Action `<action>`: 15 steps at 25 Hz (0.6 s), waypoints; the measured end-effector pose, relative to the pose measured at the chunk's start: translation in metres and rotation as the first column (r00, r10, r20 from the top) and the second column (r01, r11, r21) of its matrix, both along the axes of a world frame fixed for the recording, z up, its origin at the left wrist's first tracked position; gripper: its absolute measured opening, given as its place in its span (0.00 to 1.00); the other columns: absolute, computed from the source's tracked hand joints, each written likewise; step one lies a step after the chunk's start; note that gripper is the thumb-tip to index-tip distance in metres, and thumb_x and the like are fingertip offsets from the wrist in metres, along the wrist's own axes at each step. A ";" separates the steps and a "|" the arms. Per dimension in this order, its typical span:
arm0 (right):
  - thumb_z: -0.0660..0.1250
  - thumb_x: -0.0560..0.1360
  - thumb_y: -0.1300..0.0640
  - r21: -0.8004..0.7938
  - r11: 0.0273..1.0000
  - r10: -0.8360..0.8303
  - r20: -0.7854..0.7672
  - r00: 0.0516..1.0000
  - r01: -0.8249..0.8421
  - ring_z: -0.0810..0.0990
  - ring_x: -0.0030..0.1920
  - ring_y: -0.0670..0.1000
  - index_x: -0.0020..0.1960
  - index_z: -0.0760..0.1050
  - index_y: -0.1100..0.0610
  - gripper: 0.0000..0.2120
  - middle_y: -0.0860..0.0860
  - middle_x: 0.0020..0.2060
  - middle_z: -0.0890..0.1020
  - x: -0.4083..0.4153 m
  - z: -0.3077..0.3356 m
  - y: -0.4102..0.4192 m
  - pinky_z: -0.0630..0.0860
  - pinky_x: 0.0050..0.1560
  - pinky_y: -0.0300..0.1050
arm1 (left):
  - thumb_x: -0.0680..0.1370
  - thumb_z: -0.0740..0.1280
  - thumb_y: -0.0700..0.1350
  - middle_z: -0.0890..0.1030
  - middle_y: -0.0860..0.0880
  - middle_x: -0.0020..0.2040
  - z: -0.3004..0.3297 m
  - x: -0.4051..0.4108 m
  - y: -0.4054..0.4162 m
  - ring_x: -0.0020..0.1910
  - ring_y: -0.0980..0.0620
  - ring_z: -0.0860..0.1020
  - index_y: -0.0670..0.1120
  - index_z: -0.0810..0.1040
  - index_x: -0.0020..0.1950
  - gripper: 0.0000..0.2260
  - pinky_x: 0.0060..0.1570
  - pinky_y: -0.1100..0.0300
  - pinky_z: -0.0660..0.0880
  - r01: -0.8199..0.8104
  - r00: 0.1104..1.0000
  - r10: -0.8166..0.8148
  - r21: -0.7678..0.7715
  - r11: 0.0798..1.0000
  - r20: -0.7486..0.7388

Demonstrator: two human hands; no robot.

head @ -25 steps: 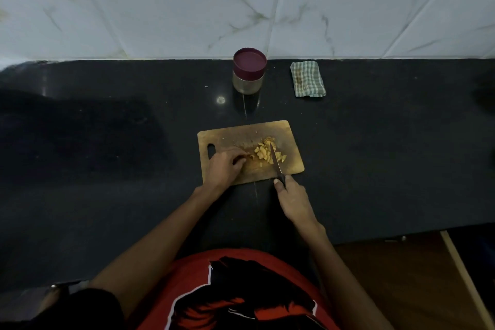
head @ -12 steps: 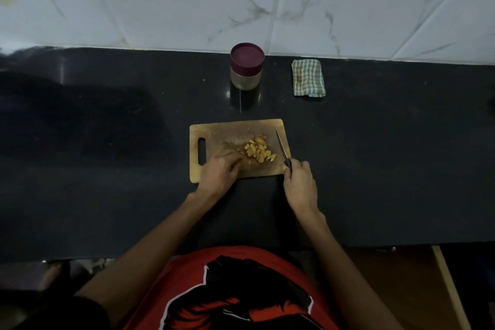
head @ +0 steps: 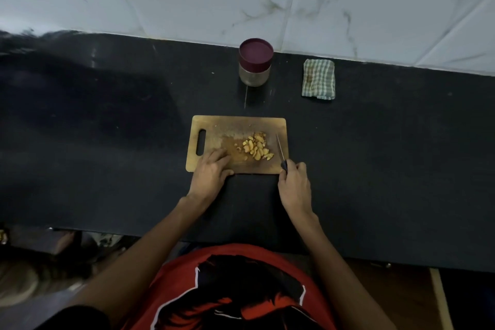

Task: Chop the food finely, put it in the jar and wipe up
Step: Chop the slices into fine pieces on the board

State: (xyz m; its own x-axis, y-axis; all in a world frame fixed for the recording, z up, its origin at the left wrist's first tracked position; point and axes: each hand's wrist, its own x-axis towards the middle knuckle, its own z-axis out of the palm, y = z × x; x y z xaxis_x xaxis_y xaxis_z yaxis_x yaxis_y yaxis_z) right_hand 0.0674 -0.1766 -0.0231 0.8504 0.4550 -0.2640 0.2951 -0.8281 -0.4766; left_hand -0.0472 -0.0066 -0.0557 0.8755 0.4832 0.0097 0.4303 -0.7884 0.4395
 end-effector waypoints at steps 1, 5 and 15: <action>0.59 0.83 0.58 -0.001 1.000 -0.006 -0.002 1.000 0.006 0.78 0.49 0.52 0.66 0.71 0.59 0.14 0.55 0.56 0.71 -0.001 0.000 0.000 0.71 0.45 0.40 | 0.72 0.72 0.41 0.76 0.41 0.63 -0.001 -0.001 0.002 0.64 0.41 0.72 0.40 0.79 0.59 0.16 0.65 0.46 0.68 0.019 1.000 -0.019 0.002 1.000 -0.002; 0.59 0.82 0.57 -0.028 0.999 -0.047 -0.009 0.999 0.046 0.78 0.53 0.52 0.67 0.71 0.56 0.14 0.54 0.57 0.73 -0.008 0.002 0.008 0.72 0.48 0.42 | 0.73 0.71 0.41 0.75 0.42 0.65 -0.001 -0.002 0.020 0.65 0.42 0.71 0.41 0.79 0.60 0.16 0.66 0.46 0.68 0.090 0.996 -0.090 0.008 0.996 -0.001; 0.62 0.81 0.55 -0.092 0.996 0.003 0.052 0.999 0.002 0.80 0.56 0.55 0.66 0.72 0.55 0.14 0.54 0.58 0.79 -0.027 0.007 0.033 0.78 0.53 0.51 | 0.74 0.68 0.35 0.77 0.44 0.63 0.000 0.010 -0.002 0.65 0.44 0.73 0.40 0.76 0.64 0.18 0.64 0.50 0.69 0.415 0.907 -0.417 0.047 0.909 0.049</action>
